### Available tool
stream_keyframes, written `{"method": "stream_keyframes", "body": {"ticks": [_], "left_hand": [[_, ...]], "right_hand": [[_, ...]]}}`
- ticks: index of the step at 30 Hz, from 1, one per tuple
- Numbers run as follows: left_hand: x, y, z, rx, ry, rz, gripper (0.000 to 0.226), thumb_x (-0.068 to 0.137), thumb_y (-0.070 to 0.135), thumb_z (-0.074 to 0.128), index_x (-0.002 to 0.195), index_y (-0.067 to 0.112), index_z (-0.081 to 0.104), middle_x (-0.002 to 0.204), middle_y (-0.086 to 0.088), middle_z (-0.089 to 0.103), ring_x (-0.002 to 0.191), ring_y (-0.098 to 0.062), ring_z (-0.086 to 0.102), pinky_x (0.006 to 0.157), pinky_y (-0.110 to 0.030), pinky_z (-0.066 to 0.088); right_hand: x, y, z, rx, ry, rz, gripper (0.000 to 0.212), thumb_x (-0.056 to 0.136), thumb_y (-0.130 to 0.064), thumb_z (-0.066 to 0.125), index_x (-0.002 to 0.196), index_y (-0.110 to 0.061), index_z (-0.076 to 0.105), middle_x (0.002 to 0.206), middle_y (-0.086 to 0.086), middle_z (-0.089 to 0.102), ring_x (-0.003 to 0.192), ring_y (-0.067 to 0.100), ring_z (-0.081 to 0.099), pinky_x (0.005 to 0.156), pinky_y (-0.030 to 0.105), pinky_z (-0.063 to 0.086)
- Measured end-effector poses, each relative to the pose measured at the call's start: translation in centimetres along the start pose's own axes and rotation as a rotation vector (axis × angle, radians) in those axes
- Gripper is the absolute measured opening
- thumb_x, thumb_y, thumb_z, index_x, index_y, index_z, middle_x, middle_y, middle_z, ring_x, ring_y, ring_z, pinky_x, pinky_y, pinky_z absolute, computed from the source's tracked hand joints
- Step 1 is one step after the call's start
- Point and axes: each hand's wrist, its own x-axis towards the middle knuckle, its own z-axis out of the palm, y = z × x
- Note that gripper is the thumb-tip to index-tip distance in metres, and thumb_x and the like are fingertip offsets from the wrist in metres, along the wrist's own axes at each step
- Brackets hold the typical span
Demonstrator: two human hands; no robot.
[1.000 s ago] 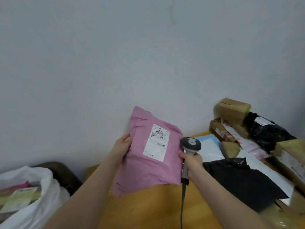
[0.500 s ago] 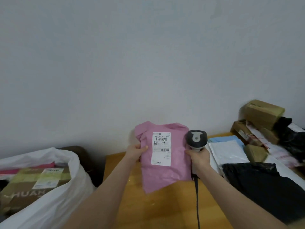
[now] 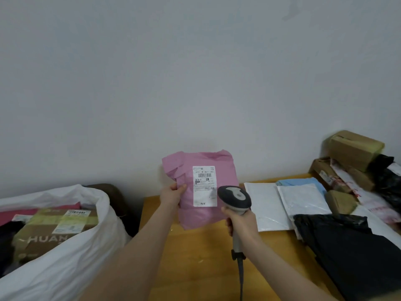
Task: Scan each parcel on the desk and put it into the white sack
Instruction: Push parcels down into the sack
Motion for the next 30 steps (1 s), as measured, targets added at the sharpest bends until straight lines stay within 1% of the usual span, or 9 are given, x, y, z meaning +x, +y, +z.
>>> {"method": "stream_keyframes", "body": {"ticks": [3, 7, 11, 18, 21, 23, 26, 28, 30], "left_hand": [[0.3, -0.5, -0.3, 0.023, 0.037, -0.018, 0.025, 0.086, 0.018, 0.07, 0.108, 0.006, 0.068, 0.104, -0.013, 0.07, 0.096, -0.032, 0.065, 0.085, -0.05, 0.055], [0.4, -1.1, -0.5, 0.034, 0.09, -0.04, 0.028, 0.083, 0.022, 0.073, 0.107, 0.009, 0.069, 0.103, -0.012, 0.07, 0.097, -0.033, 0.065, 0.084, -0.049, 0.055], [0.8, -1.5, -0.8, 0.05, 0.115, -0.056, 0.027, 0.082, 0.025, 0.074, 0.106, 0.012, 0.07, 0.103, -0.009, 0.07, 0.097, -0.032, 0.065, 0.085, -0.049, 0.055], [0.5, -1.5, -0.9, 0.014, 0.138, -0.038, 0.013, 0.082, 0.021, 0.074, 0.094, 0.017, 0.07, 0.101, -0.01, 0.071, 0.096, -0.031, 0.066, 0.088, -0.048, 0.054], [-0.1, -0.7, -1.0, 0.004, 0.142, -0.015, 0.009, 0.084, 0.02, 0.072, 0.092, 0.017, 0.068, 0.101, -0.01, 0.07, 0.097, -0.031, 0.065, 0.089, -0.047, 0.054], [-0.6, 0.4, -1.4, -0.028, 0.147, 0.006, 0.011, 0.086, 0.018, 0.069, 0.097, 0.016, 0.067, 0.102, -0.008, 0.069, 0.096, -0.028, 0.064, 0.09, -0.044, 0.053], [-1.6, 2.7, -3.2, -0.025, 0.175, 0.083, 0.013, 0.088, 0.018, 0.066, 0.101, 0.017, 0.068, 0.105, -0.007, 0.07, 0.098, -0.027, 0.065, 0.093, -0.043, 0.052], [-2.2, 4.5, -5.6, -0.026, 0.219, 0.154, 0.009, 0.089, 0.015, 0.065, 0.097, 0.016, 0.068, 0.105, -0.011, 0.07, 0.1, -0.028, 0.065, 0.093, -0.046, 0.052], [-2.7, 6.2, -8.8, 0.011, 0.317, 0.25, 0.005, 0.088, 0.013, 0.065, 0.092, 0.013, 0.069, 0.099, -0.012, 0.071, 0.096, -0.028, 0.066, 0.092, -0.049, 0.051]], "right_hand": [[-1.7, 0.4, 0.6, -0.003, -0.049, 0.011, 0.015, 0.085, -0.011, 0.07, 0.074, -0.005, 0.062, 0.051, 0.004, 0.057, 0.044, 0.014, 0.05, 0.048, 0.026, 0.044], [-2.8, 0.3, 1.0, -0.048, -0.053, 0.017, 0.016, 0.083, -0.01, 0.066, 0.068, -0.005, 0.061, 0.049, 0.003, 0.056, 0.045, 0.015, 0.049, 0.05, 0.026, 0.044], [-3.2, 0.0, 1.1, -0.064, -0.055, 0.02, 0.015, 0.083, -0.009, 0.065, 0.069, -0.005, 0.061, 0.052, 0.004, 0.056, 0.045, 0.014, 0.049, 0.049, 0.026, 0.044], [-3.4, -0.3, 1.1, -0.085, -0.077, 0.023, 0.02, 0.083, -0.009, 0.065, 0.064, -0.006, 0.06, 0.052, 0.005, 0.056, 0.045, 0.015, 0.049, 0.052, 0.028, 0.044], [-3.0, -1.0, 1.1, -0.072, -0.091, -0.005, 0.015, 0.082, -0.01, 0.067, 0.069, -0.006, 0.062, 0.056, 0.007, 0.058, 0.049, 0.016, 0.051, 0.054, 0.03, 0.045], [-2.5, -2.0, 1.5, -0.05, -0.101, -0.042, 0.009, 0.082, -0.011, 0.069, 0.078, -0.006, 0.063, 0.062, 0.009, 0.06, 0.054, 0.018, 0.053, 0.057, 0.031, 0.046], [-1.6, -4.0, 2.7, -0.005, -0.146, -0.092, 0.012, 0.085, -0.012, 0.068, 0.076, -0.008, 0.061, 0.063, 0.008, 0.058, 0.055, 0.018, 0.05, 0.057, 0.029, 0.044], [-1.2, -5.3, 4.4, 0.026, -0.196, -0.092, 0.015, 0.086, -0.013, 0.068, 0.076, -0.008, 0.059, 0.062, 0.007, 0.056, 0.054, 0.017, 0.048, 0.055, 0.028, 0.042], [-0.9, -6.4, 7.0, 0.024, -0.257, -0.095, 0.015, 0.087, -0.012, 0.067, 0.077, -0.007, 0.059, 0.064, 0.009, 0.056, 0.054, 0.018, 0.048, 0.055, 0.029, 0.042]]}}
